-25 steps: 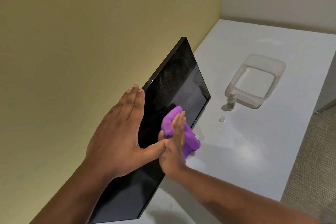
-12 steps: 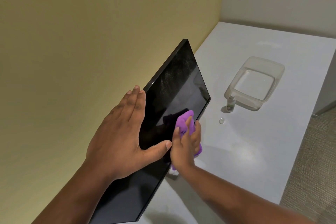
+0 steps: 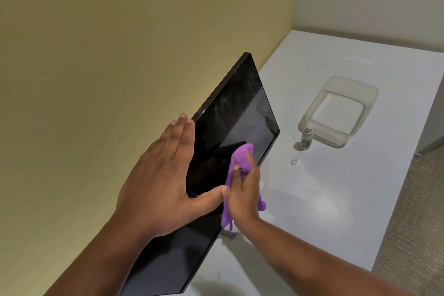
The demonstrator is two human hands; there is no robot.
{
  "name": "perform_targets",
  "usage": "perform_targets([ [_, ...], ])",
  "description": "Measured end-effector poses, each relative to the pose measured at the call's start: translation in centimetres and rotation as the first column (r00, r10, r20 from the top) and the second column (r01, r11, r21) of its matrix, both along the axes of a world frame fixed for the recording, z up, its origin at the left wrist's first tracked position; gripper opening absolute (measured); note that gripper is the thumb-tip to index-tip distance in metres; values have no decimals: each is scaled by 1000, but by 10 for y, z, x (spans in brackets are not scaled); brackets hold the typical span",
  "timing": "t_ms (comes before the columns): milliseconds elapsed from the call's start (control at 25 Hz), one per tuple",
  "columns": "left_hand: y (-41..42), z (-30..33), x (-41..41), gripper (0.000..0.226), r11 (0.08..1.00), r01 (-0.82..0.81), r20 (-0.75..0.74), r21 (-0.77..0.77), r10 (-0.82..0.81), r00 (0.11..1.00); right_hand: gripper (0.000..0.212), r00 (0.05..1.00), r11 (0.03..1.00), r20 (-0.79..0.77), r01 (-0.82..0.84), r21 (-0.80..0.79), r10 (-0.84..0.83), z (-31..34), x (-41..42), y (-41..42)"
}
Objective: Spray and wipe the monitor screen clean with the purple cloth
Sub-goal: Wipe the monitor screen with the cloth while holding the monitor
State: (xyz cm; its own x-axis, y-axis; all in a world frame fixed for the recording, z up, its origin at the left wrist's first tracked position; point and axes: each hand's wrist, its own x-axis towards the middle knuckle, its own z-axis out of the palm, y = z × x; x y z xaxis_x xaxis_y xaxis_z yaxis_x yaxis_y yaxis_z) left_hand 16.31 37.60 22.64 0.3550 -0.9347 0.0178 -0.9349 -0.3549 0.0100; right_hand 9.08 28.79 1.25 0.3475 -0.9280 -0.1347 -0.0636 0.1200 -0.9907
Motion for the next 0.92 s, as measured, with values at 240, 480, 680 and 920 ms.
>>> perform_targets([
  [240, 2, -2, 2, 117, 1000, 2, 2, 18, -2, 1000, 52, 991, 1000, 131, -27, -16, 28, 34, 28, 0],
  [480, 1, 0, 0, 115, 1000, 3, -7, 12, -3, 1000, 58, 997, 999, -69, -24, 44, 27, 9, -7, -41],
  [680, 1, 0, 0, 116, 999, -6, -4, 33, 6, 1000, 58, 996, 997, 91, -12, -79, 19, 60, 20, -40],
  [920, -1, 1, -2, 114, 999, -2, -11, 32, 3, 1000, 45, 986, 976, -166, 61, 211, -25, 13, -2, -74],
])
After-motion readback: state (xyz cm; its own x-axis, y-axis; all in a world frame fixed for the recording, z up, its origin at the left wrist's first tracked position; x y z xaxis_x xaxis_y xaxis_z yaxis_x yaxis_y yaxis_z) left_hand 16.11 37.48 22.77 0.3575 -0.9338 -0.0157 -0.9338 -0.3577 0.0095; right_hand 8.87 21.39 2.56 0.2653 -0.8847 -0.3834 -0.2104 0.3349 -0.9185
